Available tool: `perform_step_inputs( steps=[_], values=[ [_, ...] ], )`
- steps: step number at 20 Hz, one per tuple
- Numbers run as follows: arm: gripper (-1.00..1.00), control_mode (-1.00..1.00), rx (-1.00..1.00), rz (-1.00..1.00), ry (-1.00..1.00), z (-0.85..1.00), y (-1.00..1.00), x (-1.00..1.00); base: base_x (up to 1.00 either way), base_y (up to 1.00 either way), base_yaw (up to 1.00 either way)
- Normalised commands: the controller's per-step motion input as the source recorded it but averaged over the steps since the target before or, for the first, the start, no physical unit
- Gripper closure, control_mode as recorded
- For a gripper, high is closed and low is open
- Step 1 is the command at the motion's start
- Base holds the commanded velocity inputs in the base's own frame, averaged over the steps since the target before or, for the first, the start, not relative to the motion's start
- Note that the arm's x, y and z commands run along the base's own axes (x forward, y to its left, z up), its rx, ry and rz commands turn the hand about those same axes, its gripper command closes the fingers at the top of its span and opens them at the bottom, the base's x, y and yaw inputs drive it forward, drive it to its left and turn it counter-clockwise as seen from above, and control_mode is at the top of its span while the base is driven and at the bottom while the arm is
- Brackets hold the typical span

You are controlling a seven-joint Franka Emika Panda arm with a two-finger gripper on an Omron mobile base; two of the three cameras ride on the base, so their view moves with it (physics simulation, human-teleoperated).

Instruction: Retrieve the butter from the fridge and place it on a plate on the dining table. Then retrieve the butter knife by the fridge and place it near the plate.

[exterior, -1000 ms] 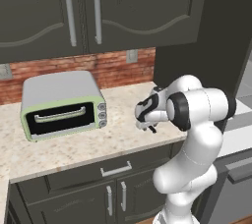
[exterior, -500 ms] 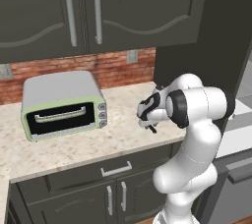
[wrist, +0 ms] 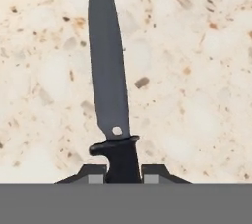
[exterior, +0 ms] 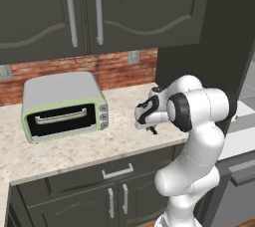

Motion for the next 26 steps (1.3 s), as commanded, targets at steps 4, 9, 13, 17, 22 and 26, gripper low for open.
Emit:
perform_step_inputs(
  steps=[4, 9, 13, 17, 22, 26],
  values=[
    [1.0, -1.0, 0.0, -0.01, 0.0, 0.17, 0.05, -0.2, 0.0, 0.0, 0.0],
    [1.0, -1.0, -0.01, -0.02, 0.06, 0.89, 0.03, -0.49, 0.0, 0.0, 0.0],
    [1.0, -1.0, 0.0, -0.04, 0.06, 0.92, 0.0, -0.86, 0.0, 0.0, 0.0],
    [1.0, -1.0, 0.0, -0.05, -0.03, 0.88, 0.02, -1.0, 0.0, 0.0, 0.0],
    [1.0, -1.0, 0.0, -0.02, -0.18, 0.98, 0.03, -0.99, 0.0, 0.0, 0.0],
    [1.0, -1.0, -0.02, -0.03, 0.0, 0.99, 0.03, -0.68, 0.0, 0.0, 0.0]
  ],
)
